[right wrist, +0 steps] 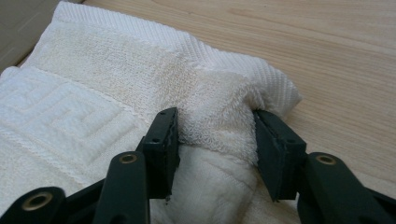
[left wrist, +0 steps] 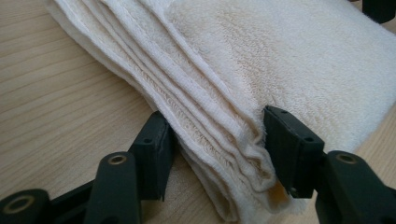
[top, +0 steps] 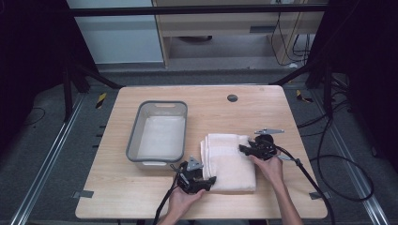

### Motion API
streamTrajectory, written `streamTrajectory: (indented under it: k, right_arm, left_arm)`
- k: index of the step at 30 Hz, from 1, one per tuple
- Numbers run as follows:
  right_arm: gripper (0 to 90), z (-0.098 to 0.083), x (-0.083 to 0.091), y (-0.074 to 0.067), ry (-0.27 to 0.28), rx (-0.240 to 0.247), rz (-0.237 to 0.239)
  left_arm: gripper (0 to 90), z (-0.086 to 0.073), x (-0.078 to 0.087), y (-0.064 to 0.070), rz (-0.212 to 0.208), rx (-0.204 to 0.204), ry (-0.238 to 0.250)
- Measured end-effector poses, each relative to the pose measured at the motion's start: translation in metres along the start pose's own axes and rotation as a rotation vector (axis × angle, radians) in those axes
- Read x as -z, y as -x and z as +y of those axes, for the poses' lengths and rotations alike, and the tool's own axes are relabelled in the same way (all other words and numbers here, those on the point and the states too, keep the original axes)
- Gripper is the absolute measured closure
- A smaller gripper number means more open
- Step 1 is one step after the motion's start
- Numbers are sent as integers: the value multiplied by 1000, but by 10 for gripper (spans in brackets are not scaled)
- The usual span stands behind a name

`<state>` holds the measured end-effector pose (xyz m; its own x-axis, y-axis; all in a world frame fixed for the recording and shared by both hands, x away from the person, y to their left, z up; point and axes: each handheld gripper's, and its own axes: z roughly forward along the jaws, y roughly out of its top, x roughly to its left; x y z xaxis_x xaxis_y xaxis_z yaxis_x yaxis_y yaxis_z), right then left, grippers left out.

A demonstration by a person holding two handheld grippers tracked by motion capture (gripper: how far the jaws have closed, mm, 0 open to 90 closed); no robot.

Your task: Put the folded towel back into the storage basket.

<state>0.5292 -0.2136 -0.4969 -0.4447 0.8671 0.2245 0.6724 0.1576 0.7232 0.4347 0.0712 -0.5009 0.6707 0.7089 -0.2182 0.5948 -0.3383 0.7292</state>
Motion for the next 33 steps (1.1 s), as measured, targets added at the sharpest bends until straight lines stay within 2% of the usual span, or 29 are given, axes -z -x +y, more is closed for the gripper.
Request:
streamTrajectory:
  k: [8, 16, 21, 25, 33]
  right_arm:
    - [642, 0, 0, -1, -4, -24, 30]
    - [734, 2, 2, -2, 17, -33, 52]
    - [744, 4, 6, -2, 28, -43, 61]
    - [748, 6, 13, -5, 45, -38, 85]
    - [753, 10, 31, -12, 87, -12, 100]
  left_arm:
    - [570, 3, 0, 1, -39, 5, -20]
    - [706, 3, 4, 3, -40, -18, -8]
    - [728, 4, 8, 0, -63, 4, 0]
    - [734, 5, 16, 1, -58, -8, 6]
    - [736, 8, 31, 6, -50, -43, 32]
